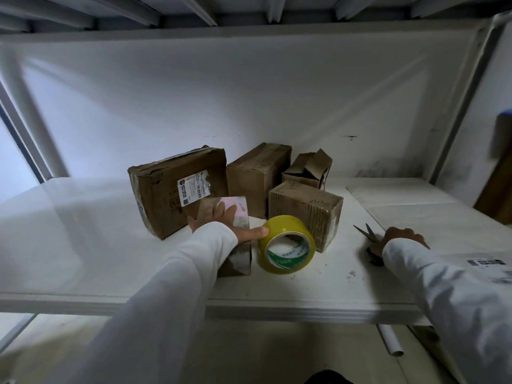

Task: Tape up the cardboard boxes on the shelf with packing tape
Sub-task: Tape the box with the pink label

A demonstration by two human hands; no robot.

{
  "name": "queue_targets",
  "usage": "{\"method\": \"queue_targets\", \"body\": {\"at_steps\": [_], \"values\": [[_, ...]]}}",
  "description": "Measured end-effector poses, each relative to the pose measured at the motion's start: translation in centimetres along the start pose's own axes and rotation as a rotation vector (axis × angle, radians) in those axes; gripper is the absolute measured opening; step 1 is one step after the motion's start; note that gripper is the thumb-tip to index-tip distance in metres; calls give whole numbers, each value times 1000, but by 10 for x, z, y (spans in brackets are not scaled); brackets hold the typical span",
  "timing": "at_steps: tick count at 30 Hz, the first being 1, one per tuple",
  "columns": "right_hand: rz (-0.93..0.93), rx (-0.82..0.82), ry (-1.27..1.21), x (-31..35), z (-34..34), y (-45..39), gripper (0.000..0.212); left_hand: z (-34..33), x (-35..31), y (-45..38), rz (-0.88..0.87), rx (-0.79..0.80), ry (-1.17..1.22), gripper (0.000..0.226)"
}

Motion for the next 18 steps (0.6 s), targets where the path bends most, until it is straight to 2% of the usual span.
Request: {"method": "queue_targets", "body": {"at_steps": [3, 7, 8, 10, 12, 16, 18], "values": [[56, 39, 52, 3, 6, 2, 28, 2, 0, 0, -4, 8, 4, 131], [72, 101, 122, 8, 18, 7, 24, 1, 1, -3, -2, 17, 5, 126], [68, 137, 63, 8, 21, 8, 20, 1, 1, -4, -4, 27, 10, 127], [48, 282, -41, 8, 26, 9, 30, 0, 1, -9, -16, 57, 9, 129], [-13, 367, -282, 6, 30, 7, 35, 1, 0, -14, -27, 95, 0, 129], [-13, 327, -618, 6, 51, 3, 23, 6, -6, -15, -10, 138, 30, 131], [21, 350, -817, 15, 69, 7, 17, 5, -10, -13, 28, 129, 90, 145]]}}
Point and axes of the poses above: each hand's wrist, its own y-axis away from the middle knuckle, its own z-axis out of the back of the hand, x = y × z, the point moved 1 cm from there along -y, towards the middle knuckle, and after that the axes turned 14 degrees about -x, right-handed, at the moved point
